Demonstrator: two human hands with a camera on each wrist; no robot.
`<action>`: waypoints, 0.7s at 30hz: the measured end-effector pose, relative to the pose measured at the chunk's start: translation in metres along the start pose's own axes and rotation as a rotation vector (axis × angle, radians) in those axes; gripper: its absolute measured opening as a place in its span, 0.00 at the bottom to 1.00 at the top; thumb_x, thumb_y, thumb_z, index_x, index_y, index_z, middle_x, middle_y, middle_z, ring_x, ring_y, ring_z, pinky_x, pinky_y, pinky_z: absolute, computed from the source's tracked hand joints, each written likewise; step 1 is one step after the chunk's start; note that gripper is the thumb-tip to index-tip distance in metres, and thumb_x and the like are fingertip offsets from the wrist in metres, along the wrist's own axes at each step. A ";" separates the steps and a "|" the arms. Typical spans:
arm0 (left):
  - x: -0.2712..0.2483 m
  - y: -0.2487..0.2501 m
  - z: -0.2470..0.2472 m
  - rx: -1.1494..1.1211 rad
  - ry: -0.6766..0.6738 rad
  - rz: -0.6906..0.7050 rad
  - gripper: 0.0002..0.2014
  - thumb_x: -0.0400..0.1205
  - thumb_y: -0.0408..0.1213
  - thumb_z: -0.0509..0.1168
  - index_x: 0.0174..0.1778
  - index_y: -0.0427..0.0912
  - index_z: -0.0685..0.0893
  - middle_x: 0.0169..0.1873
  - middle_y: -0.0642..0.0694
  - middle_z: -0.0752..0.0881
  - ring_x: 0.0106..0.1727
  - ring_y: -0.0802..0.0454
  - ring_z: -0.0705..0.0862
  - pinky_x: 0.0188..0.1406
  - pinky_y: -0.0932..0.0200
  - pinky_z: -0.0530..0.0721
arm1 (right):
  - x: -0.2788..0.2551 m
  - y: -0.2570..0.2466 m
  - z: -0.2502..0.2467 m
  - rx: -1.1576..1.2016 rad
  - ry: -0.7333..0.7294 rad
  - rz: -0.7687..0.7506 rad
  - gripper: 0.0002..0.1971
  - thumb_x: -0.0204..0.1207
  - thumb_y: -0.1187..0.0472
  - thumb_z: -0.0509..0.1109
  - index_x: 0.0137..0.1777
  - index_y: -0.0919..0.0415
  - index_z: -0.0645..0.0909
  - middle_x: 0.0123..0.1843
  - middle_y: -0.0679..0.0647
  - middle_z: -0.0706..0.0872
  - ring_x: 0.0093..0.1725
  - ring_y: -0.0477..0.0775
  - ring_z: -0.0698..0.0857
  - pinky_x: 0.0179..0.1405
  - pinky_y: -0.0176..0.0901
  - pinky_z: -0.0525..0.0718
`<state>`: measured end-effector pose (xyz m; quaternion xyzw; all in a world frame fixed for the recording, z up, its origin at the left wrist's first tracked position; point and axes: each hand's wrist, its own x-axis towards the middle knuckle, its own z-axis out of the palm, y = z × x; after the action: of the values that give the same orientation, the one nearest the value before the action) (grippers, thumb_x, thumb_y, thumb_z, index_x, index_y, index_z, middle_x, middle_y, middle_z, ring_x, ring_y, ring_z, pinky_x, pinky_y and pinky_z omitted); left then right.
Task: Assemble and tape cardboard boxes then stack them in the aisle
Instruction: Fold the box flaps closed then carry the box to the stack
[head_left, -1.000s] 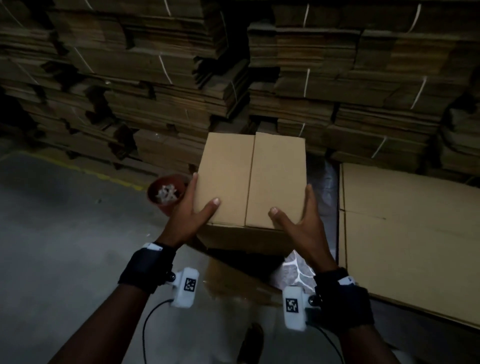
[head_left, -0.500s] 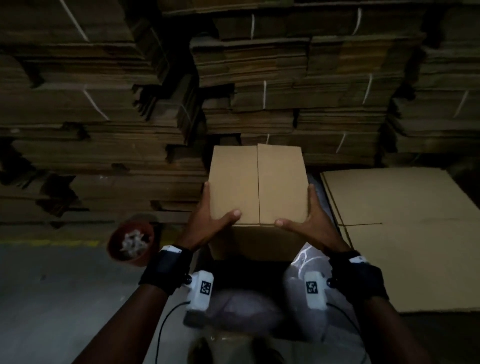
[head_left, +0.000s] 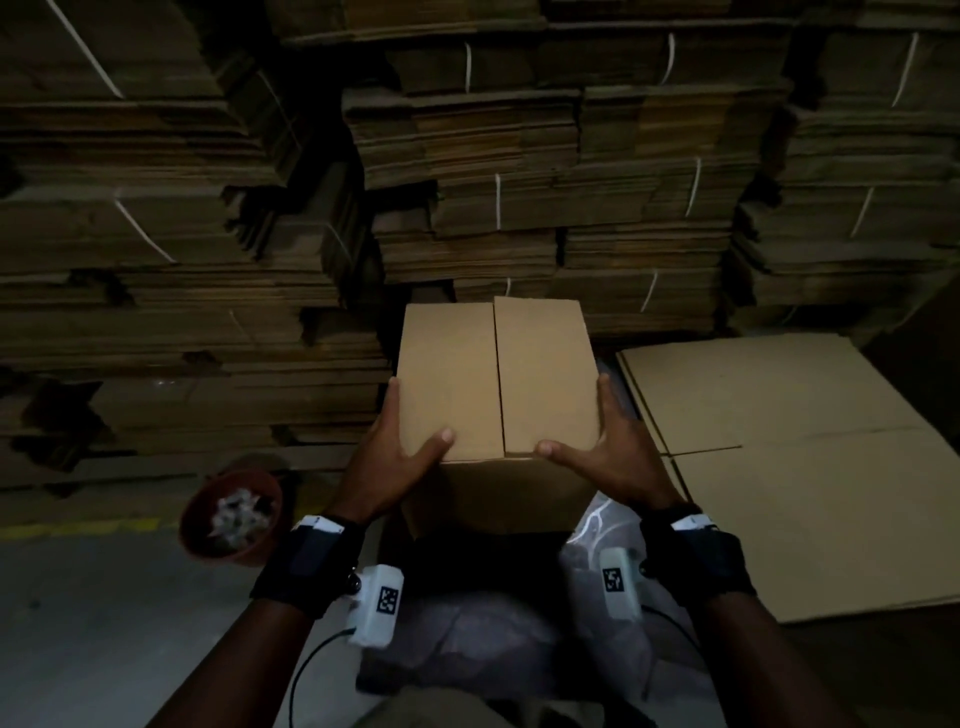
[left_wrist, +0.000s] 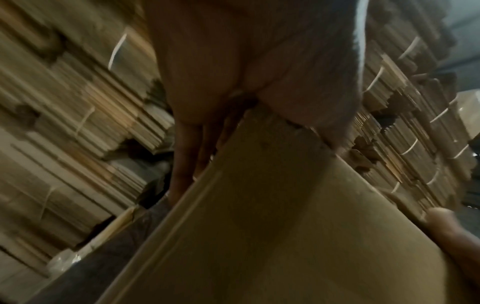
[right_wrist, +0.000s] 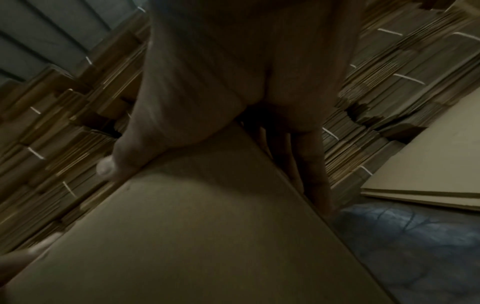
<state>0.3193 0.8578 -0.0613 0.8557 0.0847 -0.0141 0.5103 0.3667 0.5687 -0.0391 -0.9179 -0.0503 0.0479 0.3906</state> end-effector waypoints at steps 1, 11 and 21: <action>0.001 0.001 0.000 0.012 -0.015 -0.020 0.63 0.67 0.77 0.70 0.87 0.61 0.36 0.88 0.46 0.58 0.85 0.44 0.65 0.82 0.41 0.67 | 0.001 0.001 0.001 -0.030 0.009 0.001 0.72 0.52 0.16 0.72 0.91 0.50 0.45 0.87 0.56 0.67 0.82 0.59 0.71 0.80 0.54 0.73; -0.007 0.006 -0.004 0.101 -0.041 -0.034 0.67 0.66 0.68 0.78 0.88 0.60 0.35 0.87 0.47 0.62 0.82 0.45 0.69 0.78 0.45 0.70 | -0.009 0.013 0.005 -0.010 0.363 -0.246 0.52 0.76 0.19 0.32 0.52 0.61 0.85 0.29 0.53 0.81 0.25 0.51 0.79 0.25 0.42 0.75; -0.014 -0.008 -0.001 0.142 0.267 0.122 0.59 0.70 0.86 0.37 0.79 0.43 0.77 0.48 0.37 0.90 0.48 0.38 0.89 0.42 0.50 0.85 | -0.021 0.020 0.005 0.502 0.939 0.108 0.28 0.90 0.43 0.52 0.86 0.54 0.61 0.54 0.54 0.86 0.48 0.46 0.86 0.49 0.46 0.85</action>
<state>0.3041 0.8607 -0.0661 0.8875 0.0984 0.1249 0.4325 0.3461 0.5552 -0.0557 -0.7202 0.1903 -0.3373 0.5756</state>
